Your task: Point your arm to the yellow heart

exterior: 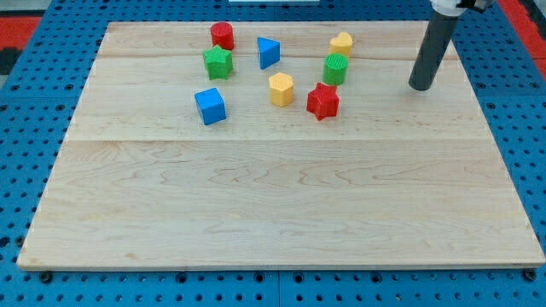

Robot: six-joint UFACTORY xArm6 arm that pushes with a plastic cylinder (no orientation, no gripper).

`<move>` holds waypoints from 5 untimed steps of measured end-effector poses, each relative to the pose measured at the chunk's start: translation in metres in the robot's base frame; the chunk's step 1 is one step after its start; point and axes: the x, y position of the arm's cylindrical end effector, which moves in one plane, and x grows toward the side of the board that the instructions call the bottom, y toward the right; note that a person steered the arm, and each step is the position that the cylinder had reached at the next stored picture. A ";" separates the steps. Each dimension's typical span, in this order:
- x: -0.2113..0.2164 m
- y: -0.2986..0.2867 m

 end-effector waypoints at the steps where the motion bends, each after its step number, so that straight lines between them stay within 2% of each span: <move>1: 0.001 0.000; 3: -0.005 0.000; 4: -0.025 0.000; 5: -0.079 0.000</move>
